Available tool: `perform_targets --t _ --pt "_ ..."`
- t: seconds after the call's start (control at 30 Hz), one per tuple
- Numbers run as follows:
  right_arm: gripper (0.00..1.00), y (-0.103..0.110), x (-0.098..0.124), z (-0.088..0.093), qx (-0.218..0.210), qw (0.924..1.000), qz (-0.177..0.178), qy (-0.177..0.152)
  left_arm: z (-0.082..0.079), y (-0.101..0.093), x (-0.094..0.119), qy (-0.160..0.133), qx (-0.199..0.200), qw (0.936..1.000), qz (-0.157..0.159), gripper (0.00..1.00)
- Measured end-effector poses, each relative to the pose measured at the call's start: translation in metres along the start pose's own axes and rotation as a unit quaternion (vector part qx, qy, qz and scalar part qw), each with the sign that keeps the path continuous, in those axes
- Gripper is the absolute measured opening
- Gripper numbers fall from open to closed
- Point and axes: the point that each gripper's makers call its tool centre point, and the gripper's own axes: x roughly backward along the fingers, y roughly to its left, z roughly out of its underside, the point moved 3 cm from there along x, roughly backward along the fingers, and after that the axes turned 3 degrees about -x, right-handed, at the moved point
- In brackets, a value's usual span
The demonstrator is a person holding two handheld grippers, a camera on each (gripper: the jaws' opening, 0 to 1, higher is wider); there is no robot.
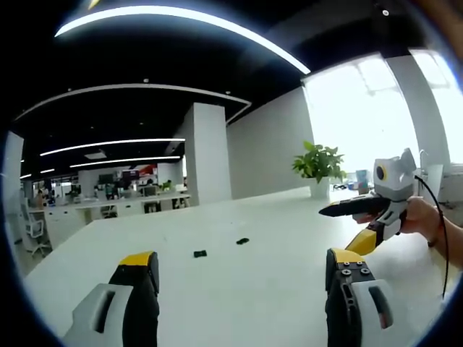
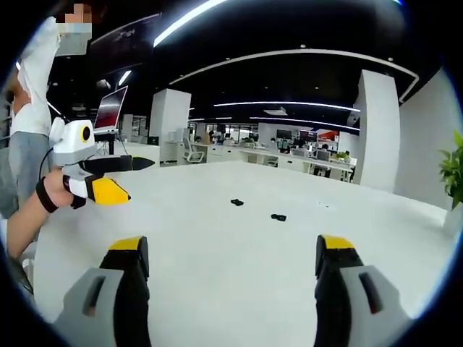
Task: Snap the two parts of the plastic buckle together until the buckle closes and remains connected.
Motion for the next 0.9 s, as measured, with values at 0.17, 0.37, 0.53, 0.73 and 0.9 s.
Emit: perform_targets --t 0.17,0.37,0.53,0.73,0.9 --pt "0.96 0.000 -0.002 -0.001 0.003 1.0000 0.000 0.001 -0.001 0.000 -0.001 -0.002 -0.002 1.0000 -0.001 0.97" --pt "0.96 -0.001 -0.004 -0.001 0.002 1.0000 -0.002 0.003 -0.002 0.002 -0.002 -0.002 -0.002 1.0000 -0.002 0.97" --pt "0.96 -0.002 -0.006 -0.003 0.003 1.0000 -0.002 0.002 -0.005 0.003 -0.003 -0.003 -0.004 1.0000 -0.004 0.97" --pt "0.96 -0.004 -0.009 -0.005 0.005 1.0000 -0.002 0.001 -0.007 0.002 -0.007 -0.002 -0.007 1.0000 -0.001 0.97" --pt "0.96 -0.005 -0.012 -0.004 0.004 1.0000 -0.003 0.006 -0.009 0.002 -0.009 0.000 -0.010 0.9999 -0.001 0.97"
